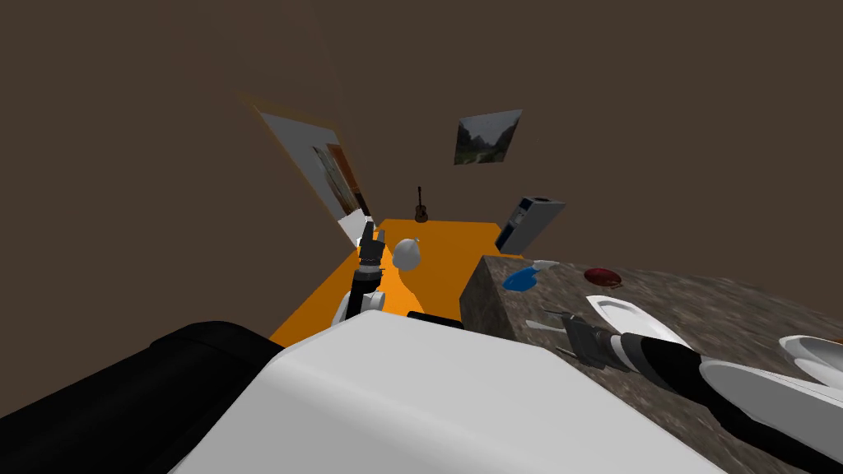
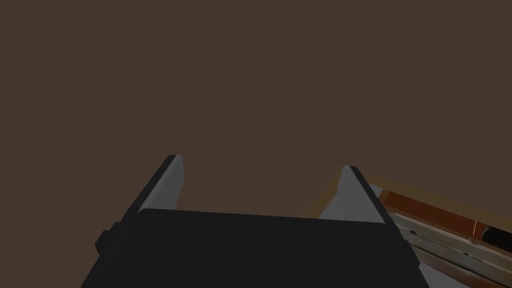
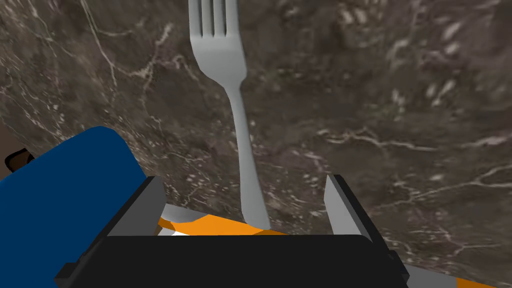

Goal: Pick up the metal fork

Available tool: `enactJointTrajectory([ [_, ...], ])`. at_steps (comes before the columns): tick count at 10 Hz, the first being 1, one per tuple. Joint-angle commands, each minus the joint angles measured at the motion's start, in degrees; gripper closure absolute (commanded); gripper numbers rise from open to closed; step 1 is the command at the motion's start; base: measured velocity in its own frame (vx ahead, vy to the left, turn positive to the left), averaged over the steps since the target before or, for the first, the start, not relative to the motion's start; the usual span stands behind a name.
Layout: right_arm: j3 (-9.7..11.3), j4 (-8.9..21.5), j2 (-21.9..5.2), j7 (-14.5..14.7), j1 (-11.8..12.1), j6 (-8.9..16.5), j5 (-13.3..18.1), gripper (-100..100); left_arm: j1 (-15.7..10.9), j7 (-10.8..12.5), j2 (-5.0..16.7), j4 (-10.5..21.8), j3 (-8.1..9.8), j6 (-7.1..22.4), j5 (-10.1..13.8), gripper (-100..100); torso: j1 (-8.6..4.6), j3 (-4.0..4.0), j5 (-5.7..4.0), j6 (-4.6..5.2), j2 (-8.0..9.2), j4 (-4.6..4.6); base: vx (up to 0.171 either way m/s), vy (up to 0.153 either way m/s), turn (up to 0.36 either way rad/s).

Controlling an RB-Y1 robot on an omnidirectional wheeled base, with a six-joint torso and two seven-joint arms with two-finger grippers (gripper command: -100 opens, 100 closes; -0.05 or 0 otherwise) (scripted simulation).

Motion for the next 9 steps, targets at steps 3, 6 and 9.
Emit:
enactJointTrajectory([
  [3,0.83,1.47,0.86,-0.24,-0.43,0.39,-0.10,-100,0.00,0.00,0.00,0.00,0.00,0.00,0.00,0,0.11,-0.02,0.02,0.01,-0.04,-0.01,-0.017,-0.004,0.085],
  [6,2.62,4.99,3.17,-0.86,-1.35,1.29,-0.62,-100,-0.02,0.00,0.00,0.00,-0.01,0.00,0.00,0,0.16,0.14,0.04,-0.03,0.24,0.05,-0.091,0.011,0.338],
  [9,3.22,6.12,3.84,-1.54,-1.55,1.74,-0.57,-100,-0.02,0.00,-0.01,0.00,-0.01,0.00,0.00,0,0.18,0.19,-0.02,-0.04,0.34,0.07,-0.087,0.014,0.187],
])
